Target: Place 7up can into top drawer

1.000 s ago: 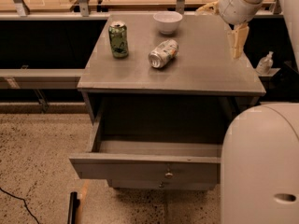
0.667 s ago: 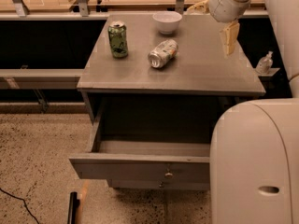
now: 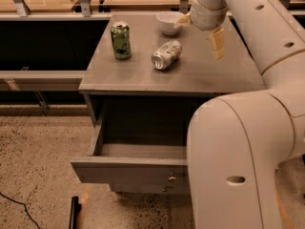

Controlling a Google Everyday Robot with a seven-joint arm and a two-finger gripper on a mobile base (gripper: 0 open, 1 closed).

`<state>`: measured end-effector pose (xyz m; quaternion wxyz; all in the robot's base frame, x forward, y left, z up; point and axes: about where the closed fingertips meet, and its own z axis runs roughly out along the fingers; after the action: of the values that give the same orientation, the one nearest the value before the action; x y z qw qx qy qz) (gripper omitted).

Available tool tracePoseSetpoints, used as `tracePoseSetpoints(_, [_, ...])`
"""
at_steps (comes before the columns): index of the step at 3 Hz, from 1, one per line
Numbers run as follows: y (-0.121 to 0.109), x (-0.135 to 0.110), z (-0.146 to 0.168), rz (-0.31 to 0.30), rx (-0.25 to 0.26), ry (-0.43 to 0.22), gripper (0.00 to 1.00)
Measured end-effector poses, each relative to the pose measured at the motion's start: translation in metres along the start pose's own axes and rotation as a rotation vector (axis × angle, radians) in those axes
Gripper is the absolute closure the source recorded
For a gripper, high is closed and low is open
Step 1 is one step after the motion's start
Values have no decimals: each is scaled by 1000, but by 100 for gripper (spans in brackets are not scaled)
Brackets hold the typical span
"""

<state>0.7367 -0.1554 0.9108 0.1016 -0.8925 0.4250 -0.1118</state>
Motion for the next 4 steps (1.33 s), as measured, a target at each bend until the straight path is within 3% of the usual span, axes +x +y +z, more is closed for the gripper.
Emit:
tracePoseSetpoints(1, [-12,-13,17,-37,-49,23,0])
tracePoseSetpoints(3, [-45,-29,35,-90,-89,80,0])
tracePoseSetpoints(4, [-51,-31,48,-90,-96,69,15])
